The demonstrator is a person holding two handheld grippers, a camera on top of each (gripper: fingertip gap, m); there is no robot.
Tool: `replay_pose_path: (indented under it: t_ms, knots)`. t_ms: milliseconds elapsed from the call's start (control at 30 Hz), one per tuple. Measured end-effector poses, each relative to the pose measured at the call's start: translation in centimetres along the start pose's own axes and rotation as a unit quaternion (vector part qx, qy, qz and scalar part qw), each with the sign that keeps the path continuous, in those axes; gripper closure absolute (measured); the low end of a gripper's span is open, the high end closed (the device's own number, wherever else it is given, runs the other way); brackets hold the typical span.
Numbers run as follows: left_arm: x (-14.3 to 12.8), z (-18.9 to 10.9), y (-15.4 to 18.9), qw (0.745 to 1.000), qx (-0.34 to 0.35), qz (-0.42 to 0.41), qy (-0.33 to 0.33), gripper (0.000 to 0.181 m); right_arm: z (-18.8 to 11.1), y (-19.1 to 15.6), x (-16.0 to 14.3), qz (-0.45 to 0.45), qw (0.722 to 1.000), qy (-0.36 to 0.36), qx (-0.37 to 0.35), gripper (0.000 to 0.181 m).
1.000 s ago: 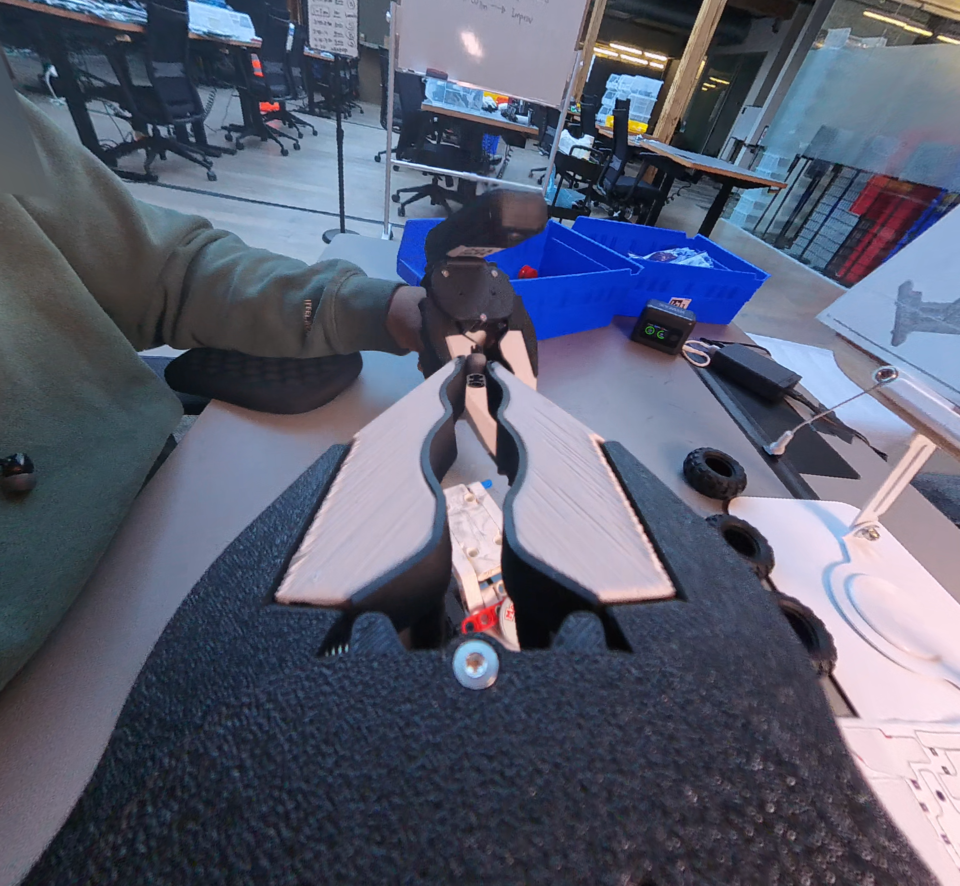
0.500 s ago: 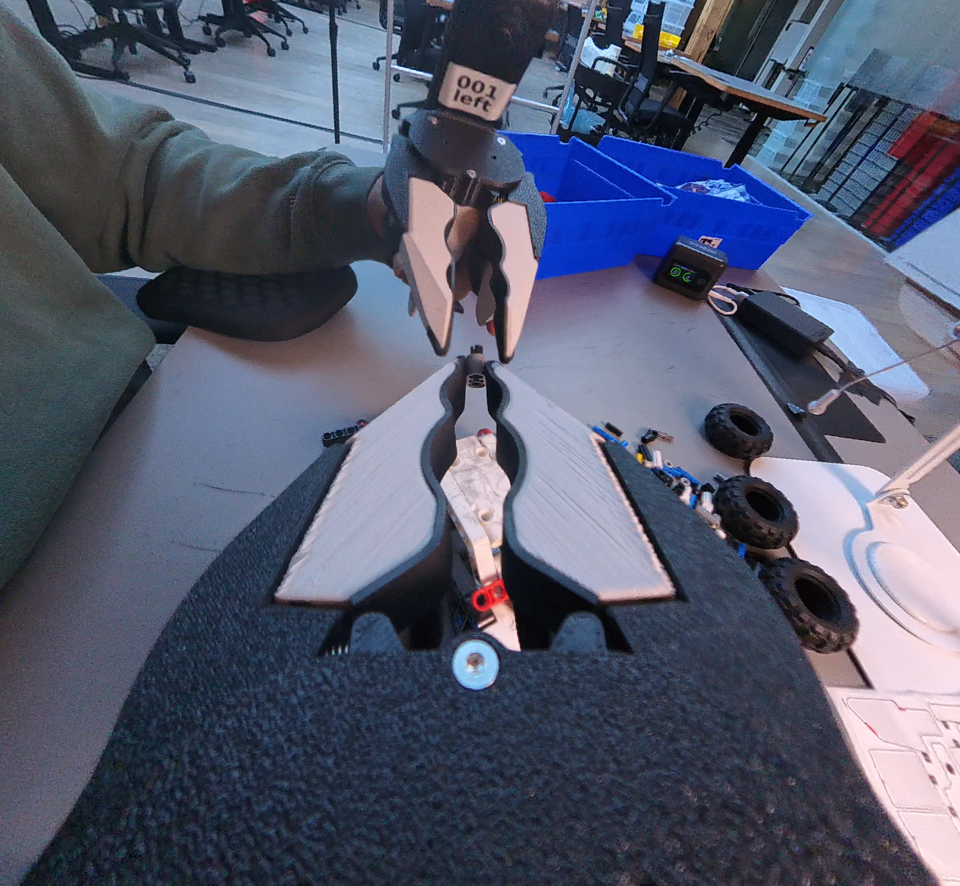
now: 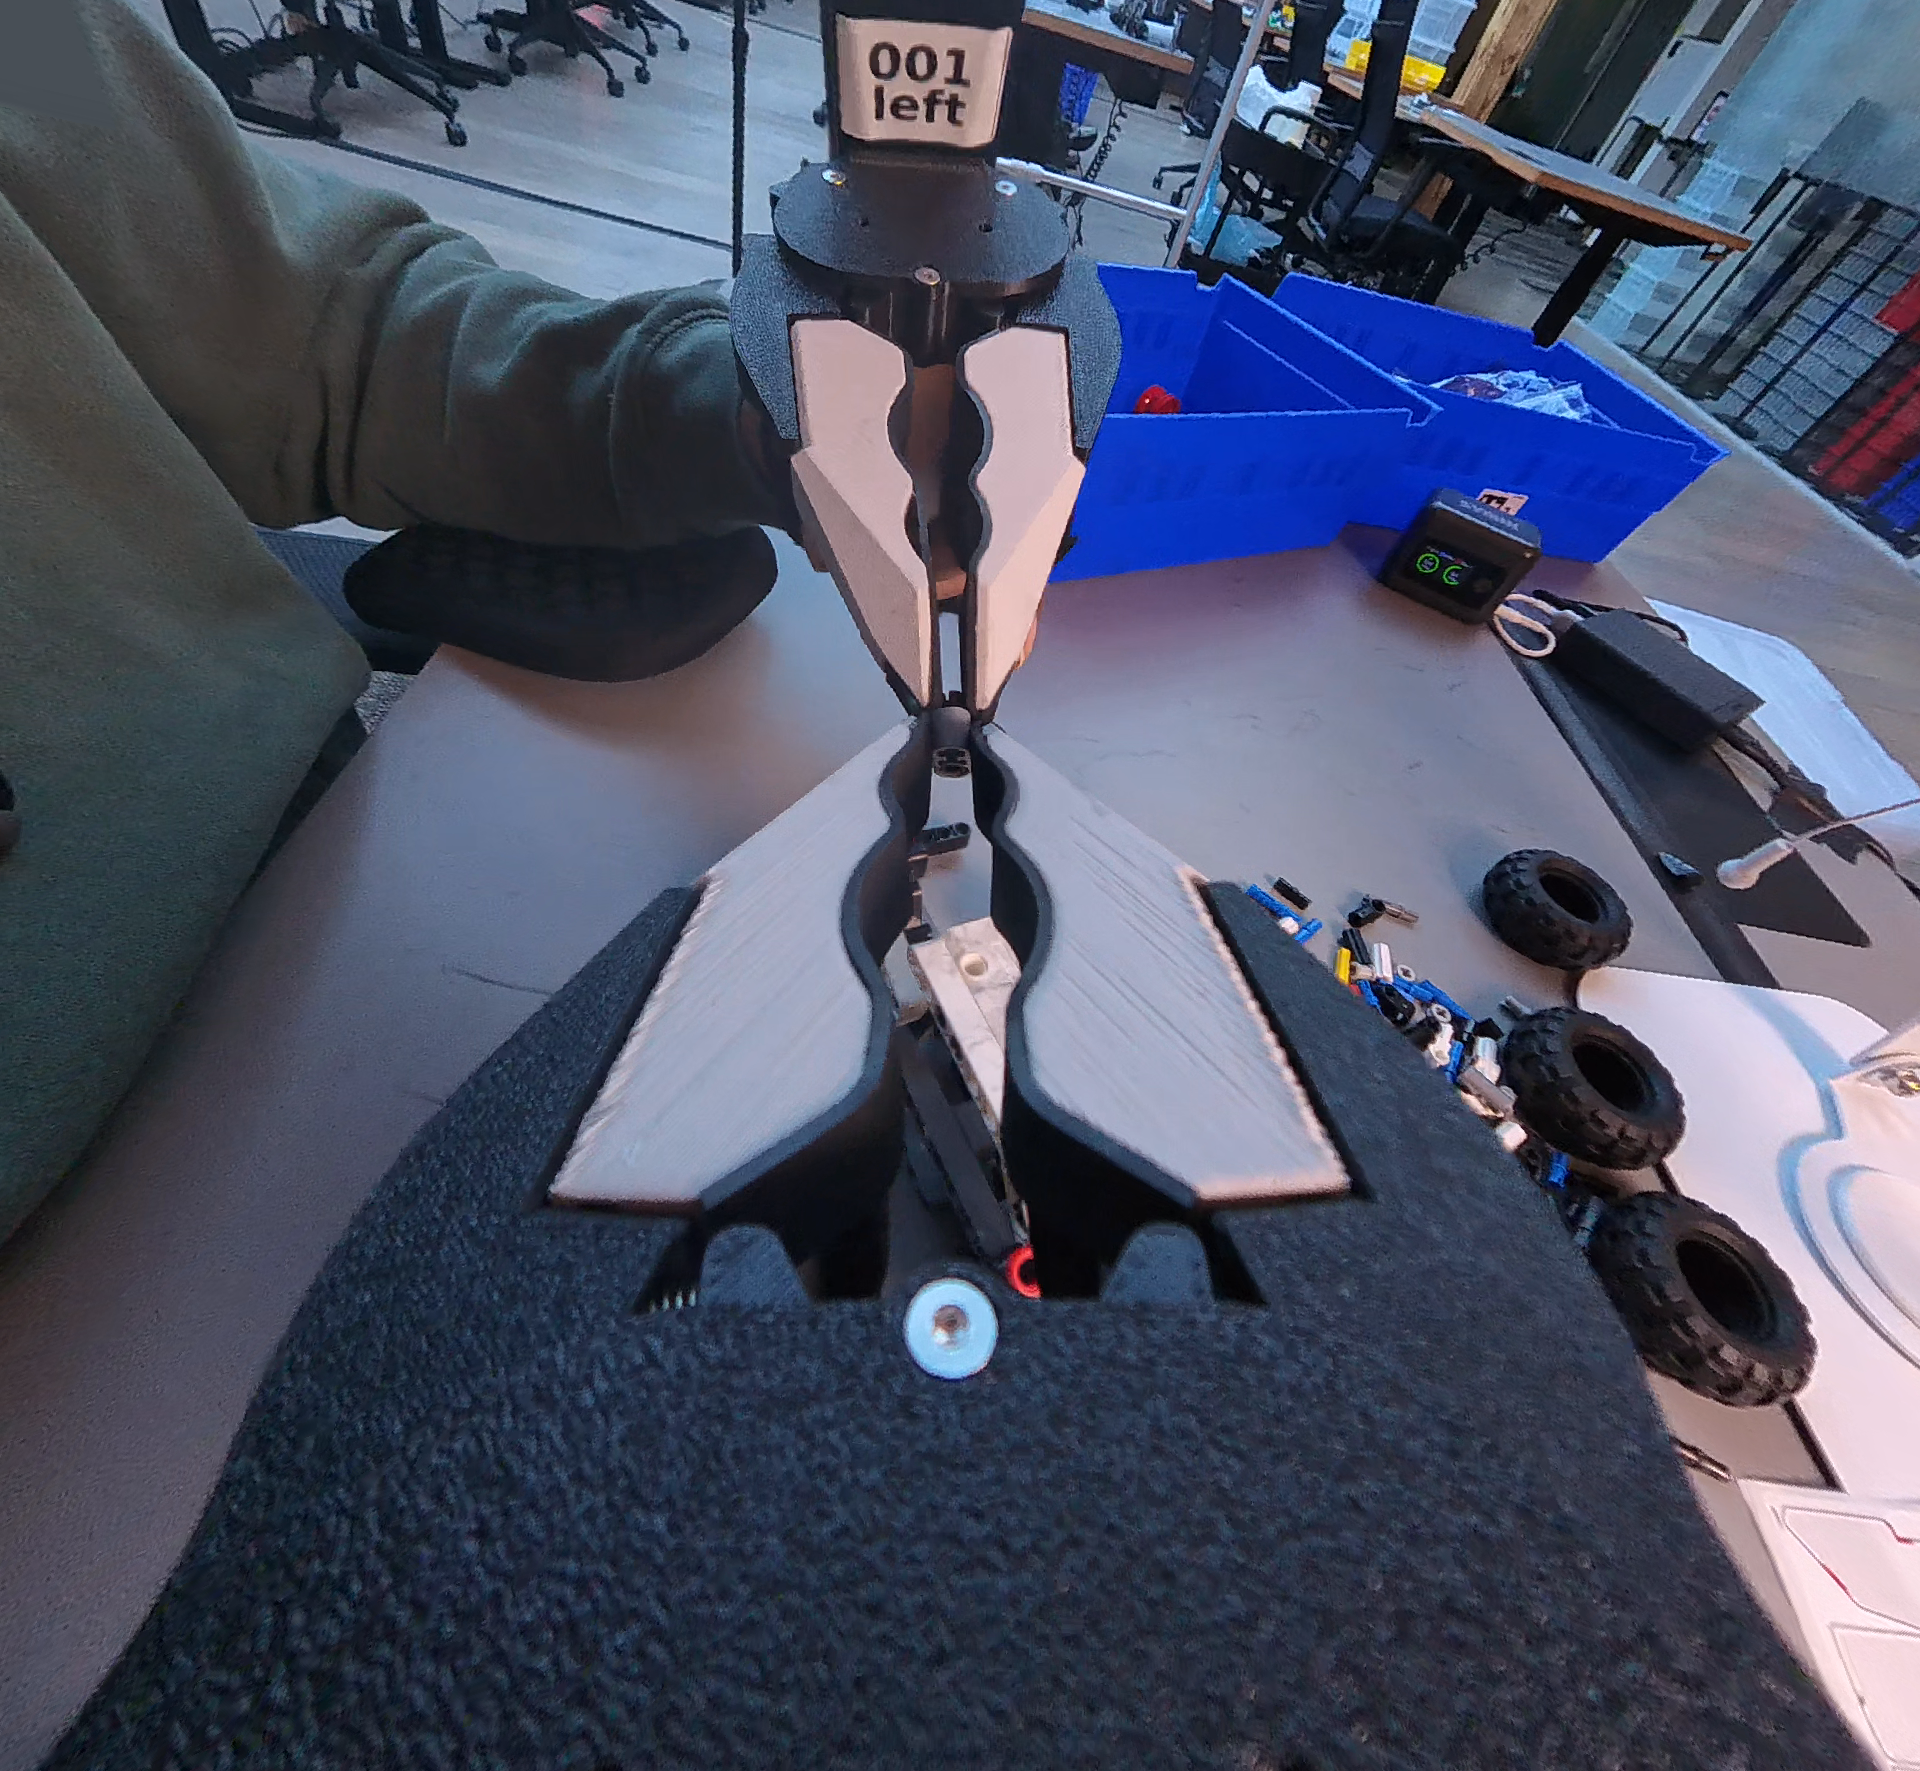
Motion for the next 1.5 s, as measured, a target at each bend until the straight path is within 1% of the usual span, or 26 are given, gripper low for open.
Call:
replay_pose_path:
  t_ms: [100, 167, 233, 300, 333, 367, 400, 433, 467, 500, 533, 600, 633, 700, 767, 833, 933, 1033, 1133, 1267, 1400, 1500]
  knots:
    - [0.4, -0.1, 0.2, 1.000, 0.004, 0.020, -0.008, 0.178, -0.2, 0.0, 0.3, 0.006, 1.000, 0.005, 0.014, 0.175]
    - [1.0, -0.1, 0.4, 1.000, 0.003, 0.027, 0.003, 0.179, -0.6, 0.0, 0.6, 0.012, 0.999, 0.013, 0.031, 0.175]
    - [1.4, 0.0, 0.7, 0.999, 0.007, 0.045, 0.001, 0.178, -1.0, -0.1, 0.9, 0.018, 0.999, 0.013, 0.047, 0.175]
    - [1.5, 0.1, 0.9, 0.999, 0.004, 0.051, 0.003, 0.179, -1.3, -0.2, 0.9, 0.008, 0.999, 0.002, 0.048, 0.175]
    - [1.7, -0.4, 0.7, 0.999, 0.011, 0.050, 0.012, 0.179, -1.9, 0.3, 0.3, 0.004, 0.999, -0.018, 0.033, 0.175]
    - [2.6, -2.2, 0.1, 0.998, 0.025, 0.037, 0.050, 0.179, -3.4, 1.4, -0.3, 0.012, 1.000, -0.023, 0.006, 0.175]
    - [3.4, -4.5, -0.8, 0.995, 0.046, 0.026, 0.087, 0.180, -5.0, 1.9, -0.1, 0.030, 1.000, 0.002, -0.007, 0.175]
    - [3.5, -6.0, -1.7, 0.993, 0.065, 0.016, 0.099, 0.179, -6.0, 2.0, 0.5, 0.030, 0.999, 0.019, -0.020, 0.176]
    - [3.1, -6.5, -2.5, 0.992, 0.082, 0.006, 0.100, 0.179, -6.4, 2.2, 0.9, 0.012, 0.999, 0.017, -0.038, 0.175]
    - [2.5, -6.2, -3.3, 0.992, 0.087, -0.008, 0.090, 0.179, -6.5, 2.6, 1.3, -0.001, 0.998, 0.015, -0.057, 0.175]
    - [1.5, -5.3, -4.2, 0.993, 0.091, -0.028, 0.066, 0.178, -6.5, 3.4, 1.7, -0.005, 0.997, 0.013, -0.077, 0.175]
    - [-0.9, -3.8, -6.6, 0.990, 0.135, -0.039, 0.004, 0.178, -6.8, 5.4, 2.0, -0.014, 0.994, 0.002, -0.113, 0.175]
    - [-2.2, -3.0, -7.6, 0.987, 0.146, -0.053, -0.033, 0.177, -6.8, 6.6, 1.6, -0.016, 0.992, -0.017, -0.126, 0.175]
    - [-4.4, -1.5, -10.0, 0.979, 0.177, -0.074, -0.075, 0.177, -6.4, 9.6, -0.5, -0.008, 0.986, -0.066, -0.150, 0.175]
    - [-6.8, -0.1, -12.0, 0.968, 0.196, -0.111, -0.111, 0.177, -5.5, 12.1, -3.5, 0.034, 0.985, -0.104, -0.136, 0.175]
    - [-8.8, 1.0, -13.1, 0.960, 0.202, -0.139, -0.138, 0.177, -4.3, 13.9, -6.8, 0.082, 0.981, -0.132, -0.115, 0.175]
    - [-10.2, 2.2, -13.5, 0.953, 0.199, -0.152, -0.169, 0.176, -1.7, 15.1, -10.8, 0.145, 0.975, -0.148, -0.084, 0.175]
    - [-10.7, 2.6, -13.7, 0.950, 0.204, -0.158, -0.174, 0.170, 0.4, 14.9, -13.6, 0.140, 0.966, -0.205, -0.072, 0.175]
    - [-10.8, 2.3, -13.9, 0.950, 0.204, -0.175, -0.161, 0.159, 1.6, 14.8, -15.0, 0.136, 0.958, -0.243, -0.076, 0.169]
    - [-10.2, 1.5, -13.6, 0.956, 0.172, -0.198, -0.131, 0.148, 1.7, 14.5, -15.5, 0.121, 0.956, -0.256, -0.077, 0.150]
    - [-10.1, 0.5, -12.4, 0.966, 0.120, -0.193, -0.127, 0.143, 1.2, 14.4, -14.3, 0.095, 0.966, -0.226, -0.083, 0.132]
    - [-9.9, -0.1, -11.1, 0.971, 0.074, -0.189, -0.126, 0.142, 0.4, 14.7, -12.9, 0.095, 0.973, -0.185, -0.097, 0.124]
Point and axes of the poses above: each gripper's, where its closed fingertips meet, z out along the fingers, x out of its top, y = z × x across the jaws, the point moved 4 cm from there along -z, back along the fingers, and after that the axes turned 2 degrees about -x, right-handed, at the moved point
